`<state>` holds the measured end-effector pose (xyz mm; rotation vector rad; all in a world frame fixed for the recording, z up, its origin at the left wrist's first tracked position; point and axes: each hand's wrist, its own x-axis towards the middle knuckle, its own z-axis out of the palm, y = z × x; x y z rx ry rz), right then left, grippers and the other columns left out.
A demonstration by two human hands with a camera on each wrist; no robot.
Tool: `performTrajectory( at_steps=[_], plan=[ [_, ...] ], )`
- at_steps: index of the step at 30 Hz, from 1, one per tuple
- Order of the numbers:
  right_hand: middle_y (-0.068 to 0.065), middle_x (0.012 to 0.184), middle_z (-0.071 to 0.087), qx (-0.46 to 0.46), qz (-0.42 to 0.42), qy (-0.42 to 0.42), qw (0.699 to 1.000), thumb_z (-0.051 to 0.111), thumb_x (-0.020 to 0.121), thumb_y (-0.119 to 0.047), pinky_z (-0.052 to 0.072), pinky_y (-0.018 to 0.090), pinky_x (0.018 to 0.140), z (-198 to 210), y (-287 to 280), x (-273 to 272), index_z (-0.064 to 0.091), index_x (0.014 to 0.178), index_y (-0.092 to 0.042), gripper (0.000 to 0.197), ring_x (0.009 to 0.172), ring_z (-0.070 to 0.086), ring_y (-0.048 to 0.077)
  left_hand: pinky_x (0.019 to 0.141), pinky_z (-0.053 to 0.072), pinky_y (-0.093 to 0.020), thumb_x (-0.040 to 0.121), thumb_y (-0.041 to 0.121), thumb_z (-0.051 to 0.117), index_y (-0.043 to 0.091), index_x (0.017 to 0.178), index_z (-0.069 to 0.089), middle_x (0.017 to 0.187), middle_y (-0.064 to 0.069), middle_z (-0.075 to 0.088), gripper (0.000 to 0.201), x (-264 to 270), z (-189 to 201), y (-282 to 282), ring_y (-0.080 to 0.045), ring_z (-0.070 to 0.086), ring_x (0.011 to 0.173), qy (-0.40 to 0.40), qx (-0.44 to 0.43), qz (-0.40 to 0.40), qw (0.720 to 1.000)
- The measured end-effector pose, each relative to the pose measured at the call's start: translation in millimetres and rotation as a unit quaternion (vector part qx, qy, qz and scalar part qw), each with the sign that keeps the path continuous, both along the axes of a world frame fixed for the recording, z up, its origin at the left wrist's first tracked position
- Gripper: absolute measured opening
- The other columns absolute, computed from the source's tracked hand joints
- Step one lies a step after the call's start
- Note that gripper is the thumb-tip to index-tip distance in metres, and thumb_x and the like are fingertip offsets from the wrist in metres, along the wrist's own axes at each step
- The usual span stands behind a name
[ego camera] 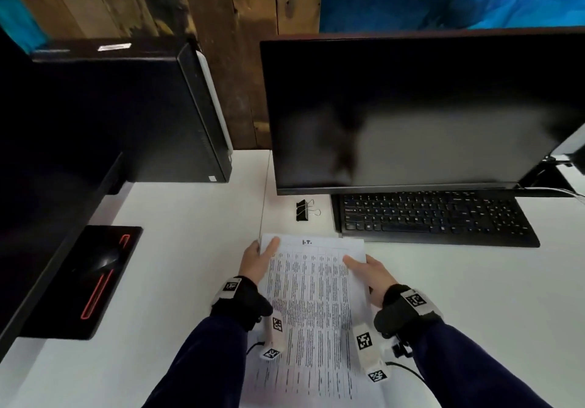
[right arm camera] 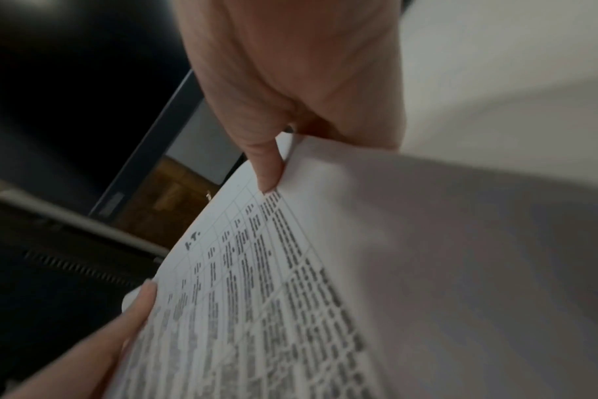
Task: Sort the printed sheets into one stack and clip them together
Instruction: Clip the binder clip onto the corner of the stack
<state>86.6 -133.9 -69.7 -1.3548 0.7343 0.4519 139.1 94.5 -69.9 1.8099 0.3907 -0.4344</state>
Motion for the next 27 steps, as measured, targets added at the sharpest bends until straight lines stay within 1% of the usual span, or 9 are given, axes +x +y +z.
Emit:
performTrajectory(
  at_steps=[2,4,6,8,10,12,16,23,27],
  plan=[
    [0.016,0.106,0.070,-0.036,0.021,0.008,0.999,0.059,0.092,-0.023,0.053,0.047,0.091,4.2,1.7,1.5,0.057,0.121,0.000,0.037,0.097,0.067,0.032,0.092,0.052,-0.041,0.088,0.039,0.061,0.012,0.100,0.064,0.097,-0.004,0.070,0.029,5.9,-7.0,1.6,-0.026,0.067,0.098,-0.023,0.011,0.003,1.000],
    [0.008,0.107,0.066,-0.158,0.084,0.031,0.983,0.064,0.087,-0.034,0.054,0.040,0.087,13.6,-2.1,6.6,0.053,0.117,-0.001,0.046,0.097,0.065,0.028,0.089,0.054,-0.043,0.086,0.040,0.064,0.015,0.095,0.065,0.093,-0.002,0.071,0.027,8.3,-14.7,3.8,-0.025,0.068,0.094,-0.040,0.020,0.012,0.999],
    [0.002,0.112,0.055,-0.341,0.121,-0.001,0.932,0.066,0.084,-0.039,0.048,0.036,0.088,28.1,-4.3,17.6,0.047,0.117,-0.006,0.050,0.104,0.057,0.026,0.086,0.053,-0.039,0.085,0.042,0.065,0.019,0.090,0.064,0.089,0.001,0.070,0.023,9.1,-20.6,4.3,-0.023,0.068,0.090,-0.046,0.035,0.014,0.998],
    [0.006,0.114,0.055,-0.438,0.101,-0.101,0.888,0.063,0.086,-0.039,0.045,0.033,0.089,39.3,4.8,34.7,0.052,0.115,-0.010,0.043,0.104,0.056,0.025,0.085,0.052,-0.037,0.086,0.039,0.064,0.022,0.088,0.063,0.088,0.003,0.069,0.018,9.4,-25.0,4.9,-0.021,0.067,0.089,-0.052,0.047,0.010,0.997],
    [0.008,0.108,0.062,-0.416,0.093,-0.164,0.890,0.062,0.088,-0.034,0.043,0.029,0.086,44.4,22.4,55.8,0.058,0.111,-0.009,0.034,0.101,0.059,0.023,0.086,0.053,-0.037,0.086,0.040,0.064,0.019,0.092,0.063,0.090,0.002,0.070,0.021,9.6,-28.5,5.6,-0.020,0.067,0.089,-0.059,0.047,0.010,0.997],
    [0.008,0.111,0.065,-0.354,0.082,-0.142,0.921,0.061,0.089,-0.034,0.043,0.029,0.091,40.4,40.1,76.2,0.059,0.118,-0.008,0.039,0.106,0.060,0.024,0.085,0.053,-0.035,0.086,0.040,0.064,0.017,0.094,0.063,0.091,0.002,0.071,0.024,9.6,-31.4,6.7,-0.019,0.067,0.088,-0.061,0.048,0.011,0.997],
    [0.012,0.119,0.064,-0.287,0.042,-0.070,0.954,0.065,0.082,-0.044,0.050,0.045,0.094,20.2,57.4,110.7,0.058,0.122,-0.010,0.053,0.111,0.059,0.031,0.084,0.052,-0.034,0.085,0.042,0.064,0.016,0.091,0.064,0.090,0.001,0.071,0.027,11.8,-37.2,7.0,-0.017,0.068,0.087,-0.068,0.055,0.012,0.996],
    [0.012,0.109,0.065,-0.269,0.009,-0.061,0.961,0.062,0.086,-0.034,0.053,0.046,0.089,7.9,68.8,139.1,0.055,0.087,-0.018,0.017,0.097,0.062,0.030,0.074,0.047,-0.024,0.086,0.042,0.063,0.018,0.090,0.063,0.090,0.003,0.070,0.025,11.5,-40.9,7.4,-0.013,0.066,0.084,-0.086,0.067,0.012,0.994],
    [0.017,0.106,0.064,-0.212,-0.025,-0.087,0.973,0.059,0.085,-0.030,0.056,0.047,0.080,5.7,60.4,137.8,0.053,0.072,-0.019,0.018,0.108,0.057,0.034,0.077,0.048,-0.026,0.086,0.042,0.063,0.019,0.090,0.061,0.092,0.002,0.070,0.024,11.5,-41.2,7.3,-0.014,0.065,0.086,-0.088,0.062,0.012,0.994]
  ],
)
